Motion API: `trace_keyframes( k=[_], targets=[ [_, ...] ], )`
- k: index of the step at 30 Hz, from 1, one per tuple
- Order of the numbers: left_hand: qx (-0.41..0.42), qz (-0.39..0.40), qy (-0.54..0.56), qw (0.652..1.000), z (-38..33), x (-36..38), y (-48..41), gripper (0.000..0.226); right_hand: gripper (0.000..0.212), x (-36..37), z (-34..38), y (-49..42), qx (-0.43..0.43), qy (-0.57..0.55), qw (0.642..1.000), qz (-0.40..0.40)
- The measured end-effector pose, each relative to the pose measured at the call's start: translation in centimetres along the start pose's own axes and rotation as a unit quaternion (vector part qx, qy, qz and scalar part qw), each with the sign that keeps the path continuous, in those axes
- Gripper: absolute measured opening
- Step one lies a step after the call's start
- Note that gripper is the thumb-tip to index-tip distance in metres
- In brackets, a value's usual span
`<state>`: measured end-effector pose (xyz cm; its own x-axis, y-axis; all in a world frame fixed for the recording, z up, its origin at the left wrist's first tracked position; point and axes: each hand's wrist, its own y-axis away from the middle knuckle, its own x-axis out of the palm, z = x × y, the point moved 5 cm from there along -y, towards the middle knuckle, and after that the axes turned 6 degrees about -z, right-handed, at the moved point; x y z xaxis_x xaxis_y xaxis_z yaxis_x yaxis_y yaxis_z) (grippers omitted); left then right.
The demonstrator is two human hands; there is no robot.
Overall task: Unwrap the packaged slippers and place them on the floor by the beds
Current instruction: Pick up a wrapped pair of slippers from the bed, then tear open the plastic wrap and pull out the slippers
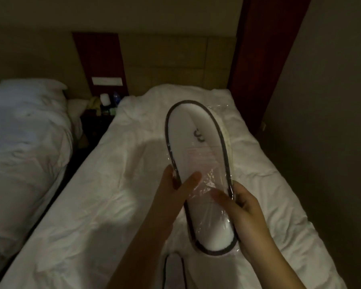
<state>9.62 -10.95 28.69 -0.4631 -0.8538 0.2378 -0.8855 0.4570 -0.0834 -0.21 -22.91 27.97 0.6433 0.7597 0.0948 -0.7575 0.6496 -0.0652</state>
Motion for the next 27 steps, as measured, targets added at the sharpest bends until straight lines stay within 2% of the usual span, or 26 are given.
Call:
trace_keyframes(
  k=[3,8,13,17,22,27],
  targets=[
    [0.064,-0.006,-0.003,0.998,-5.6,1.1,0.2,0.030,0.017,1.1,5.3,-0.1,-0.046,0.015,0.999,0.016],
    [0.137,-0.008,-0.011,0.991,-14.1,1.9,0.8,0.045,0.034,1.7,13.6,1.0,-0.103,-0.008,0.993,0.049],
    [0.213,0.013,-0.057,0.975,-21.2,2.7,2.4,0.051,0.037,1.6,19.5,3.0,-0.153,-0.035,0.984,0.081],
    [0.235,-0.026,0.003,0.972,-24.2,2.2,3.3,0.046,0.032,0.6,21.1,4.5,-0.150,-0.028,0.984,0.091],
    [0.258,-0.027,0.059,0.964,-26.9,1.9,3.9,0.052,0.030,-0.5,22.2,5.8,-0.159,-0.025,0.982,0.097],
    [0.260,-0.030,0.076,0.962,-27.7,2.4,4.2,0.056,0.010,-1.8,22.7,5.8,-0.164,-0.048,0.983,0.064]
  ],
)
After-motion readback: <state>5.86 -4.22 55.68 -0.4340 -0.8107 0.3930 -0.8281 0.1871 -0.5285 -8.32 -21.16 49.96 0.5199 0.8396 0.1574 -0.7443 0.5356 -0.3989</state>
